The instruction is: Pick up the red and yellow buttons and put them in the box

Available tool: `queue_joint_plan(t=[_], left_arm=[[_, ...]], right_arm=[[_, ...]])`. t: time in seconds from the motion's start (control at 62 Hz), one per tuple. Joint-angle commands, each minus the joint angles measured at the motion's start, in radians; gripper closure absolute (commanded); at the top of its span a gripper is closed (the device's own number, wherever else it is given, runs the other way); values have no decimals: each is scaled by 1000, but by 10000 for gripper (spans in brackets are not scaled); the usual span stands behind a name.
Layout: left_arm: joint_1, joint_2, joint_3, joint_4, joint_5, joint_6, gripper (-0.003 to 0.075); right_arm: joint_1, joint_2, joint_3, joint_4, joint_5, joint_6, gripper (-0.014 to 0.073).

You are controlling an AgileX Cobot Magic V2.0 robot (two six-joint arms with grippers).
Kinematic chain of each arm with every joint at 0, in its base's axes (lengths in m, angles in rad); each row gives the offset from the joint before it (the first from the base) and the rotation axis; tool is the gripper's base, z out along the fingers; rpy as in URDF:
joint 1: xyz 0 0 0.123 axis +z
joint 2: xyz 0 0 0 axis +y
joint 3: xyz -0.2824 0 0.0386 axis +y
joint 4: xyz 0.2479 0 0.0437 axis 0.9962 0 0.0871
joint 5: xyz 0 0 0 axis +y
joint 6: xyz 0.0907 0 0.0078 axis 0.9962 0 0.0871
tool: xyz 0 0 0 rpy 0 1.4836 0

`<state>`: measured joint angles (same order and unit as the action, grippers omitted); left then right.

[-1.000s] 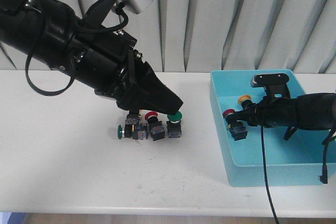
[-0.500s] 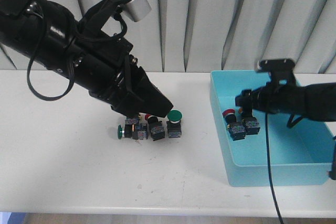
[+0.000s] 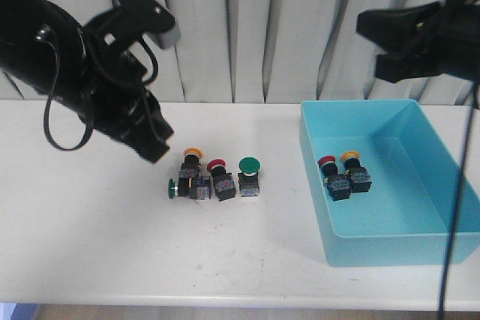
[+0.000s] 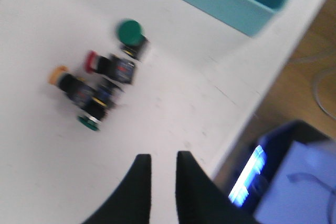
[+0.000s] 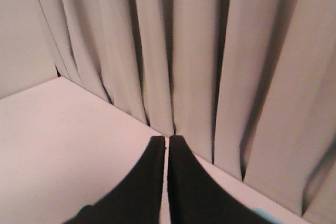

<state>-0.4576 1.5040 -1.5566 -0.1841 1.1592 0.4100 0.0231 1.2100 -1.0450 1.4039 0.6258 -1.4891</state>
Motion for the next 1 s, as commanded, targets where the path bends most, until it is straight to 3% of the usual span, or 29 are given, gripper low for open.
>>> queue_joint_plan(t=[0.0,0.226,0.581,0.726,0.984], left_arm=[[13,-76,-25,-22,-178,-49,728],[30,-251,118,-92,-438,-76,728],[30,-667,849,-79,-890,-198,728],[30,-786,991,-80,-953,-239,728],[30,-876,998,-80,-939,-239,728]], right_arm=[[-1,-119,23,-6,6,28,599],[-1,-407,305,-60,-77,40,599],[-1,-721,682,-57,-86,92,599],[-1,-760,716,-47,-46,92,598],[-1,-760,716,-46,-11,92,596]])
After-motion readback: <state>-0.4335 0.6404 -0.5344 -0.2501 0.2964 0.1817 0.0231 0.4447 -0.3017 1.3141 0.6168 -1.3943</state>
